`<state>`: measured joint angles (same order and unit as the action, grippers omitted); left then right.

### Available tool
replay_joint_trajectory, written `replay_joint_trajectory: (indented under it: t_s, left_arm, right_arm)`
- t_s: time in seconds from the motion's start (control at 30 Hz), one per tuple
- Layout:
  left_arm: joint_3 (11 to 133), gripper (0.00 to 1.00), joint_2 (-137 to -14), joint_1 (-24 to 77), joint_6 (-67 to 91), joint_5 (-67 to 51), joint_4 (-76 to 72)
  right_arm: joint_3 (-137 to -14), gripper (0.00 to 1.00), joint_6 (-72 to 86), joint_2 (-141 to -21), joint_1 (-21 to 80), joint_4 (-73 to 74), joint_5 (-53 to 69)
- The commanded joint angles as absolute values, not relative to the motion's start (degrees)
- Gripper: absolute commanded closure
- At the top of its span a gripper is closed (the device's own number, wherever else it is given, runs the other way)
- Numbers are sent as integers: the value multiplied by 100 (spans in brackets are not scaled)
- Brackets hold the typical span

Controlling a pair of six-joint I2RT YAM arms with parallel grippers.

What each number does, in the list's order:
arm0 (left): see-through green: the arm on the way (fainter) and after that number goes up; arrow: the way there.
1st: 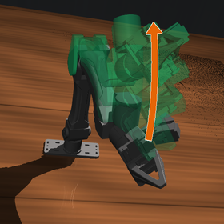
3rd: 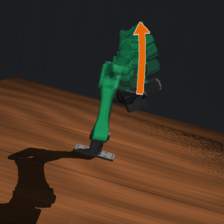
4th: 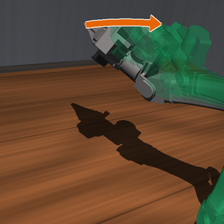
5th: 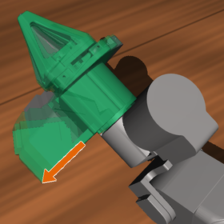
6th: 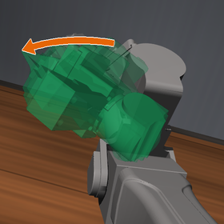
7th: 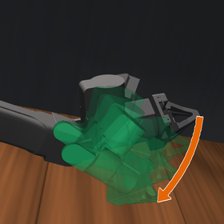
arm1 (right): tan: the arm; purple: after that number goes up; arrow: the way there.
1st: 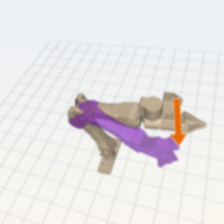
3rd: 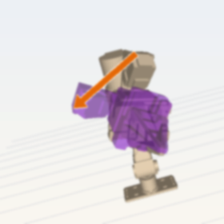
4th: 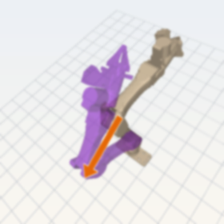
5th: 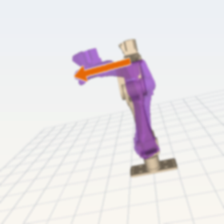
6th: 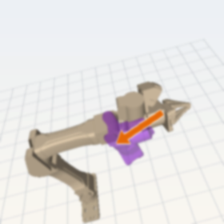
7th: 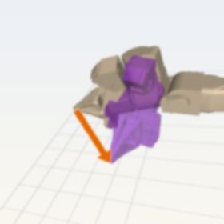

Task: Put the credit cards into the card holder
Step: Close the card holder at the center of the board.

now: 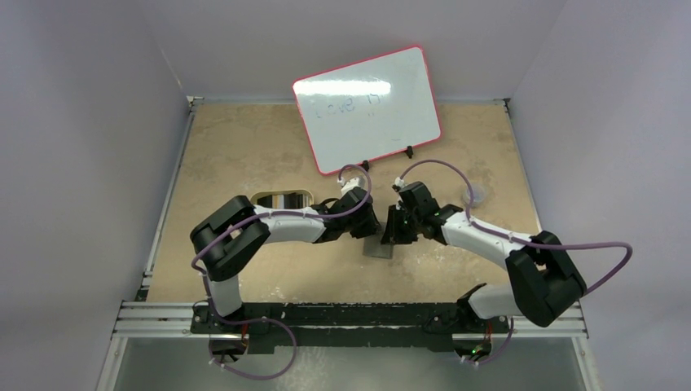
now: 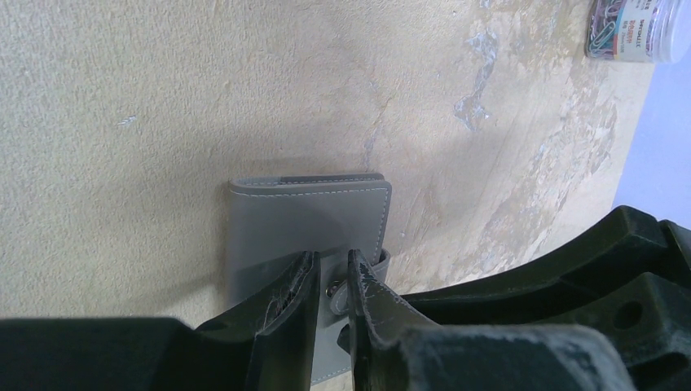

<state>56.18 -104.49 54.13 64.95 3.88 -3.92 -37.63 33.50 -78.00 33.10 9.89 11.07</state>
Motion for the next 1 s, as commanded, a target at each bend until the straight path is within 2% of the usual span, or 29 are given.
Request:
replay_joint_trajectory:
  t_s: [0.0,0.2,0.4,0.97]
  left_arm:
    - [5677,81,-10720,5432,6431,631,-141]
    - [5686,81,-10745,5434,6456,660,-78]
    - [5710,81,-10779,5428,6457,651,-66]
    - [5721,82,-10790,5437,6503,614,-103]
  right_arm:
    - [-3960,78,3424,-7451,3348,1171,1191]
    - [-3979,75,3518,-7236,3228,1416,769]
    - [-3847,80,3515,-7366,3115,1217,752]
    - [-3715,84,3446,-7854,3111,697,976]
